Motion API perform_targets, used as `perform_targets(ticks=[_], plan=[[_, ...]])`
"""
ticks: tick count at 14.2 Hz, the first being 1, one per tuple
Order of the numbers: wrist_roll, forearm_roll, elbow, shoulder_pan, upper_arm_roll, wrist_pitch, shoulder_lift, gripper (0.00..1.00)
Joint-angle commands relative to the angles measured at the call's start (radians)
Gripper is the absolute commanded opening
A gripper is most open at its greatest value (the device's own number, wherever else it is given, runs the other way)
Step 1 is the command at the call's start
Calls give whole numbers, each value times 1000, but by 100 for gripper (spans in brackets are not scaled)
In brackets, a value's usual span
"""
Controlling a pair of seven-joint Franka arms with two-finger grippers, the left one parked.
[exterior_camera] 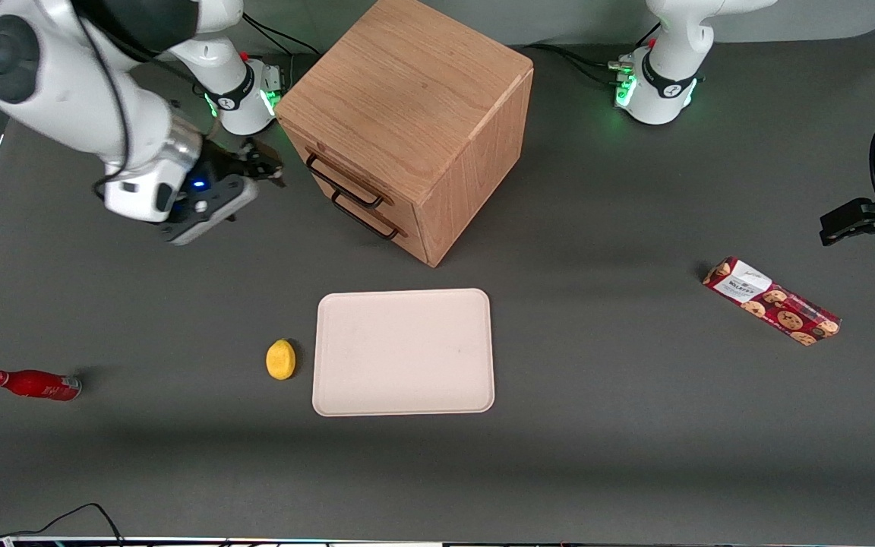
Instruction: Open upper drawer
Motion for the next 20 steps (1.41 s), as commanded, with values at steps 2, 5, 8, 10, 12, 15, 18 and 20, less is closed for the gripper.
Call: perform_targets(ticks=[2, 5, 8, 10, 12, 15, 18, 20], plan=[[-1, 14, -121, -20, 82, 98, -25, 100], [-9, 14, -175, -20, 116, 134, -15, 100], [-15, 13, -214, -17, 122, 165, 4, 100], [-15, 13, -238, -15, 131, 195, 13, 100], [-30, 14, -260, -9, 132, 205, 19, 100], [-52, 14, -277, -6, 132, 211, 27, 100], [-78, 14, -283, -3, 134, 211, 38, 100], [-136, 14, -283, -1, 134, 220, 39, 100]])
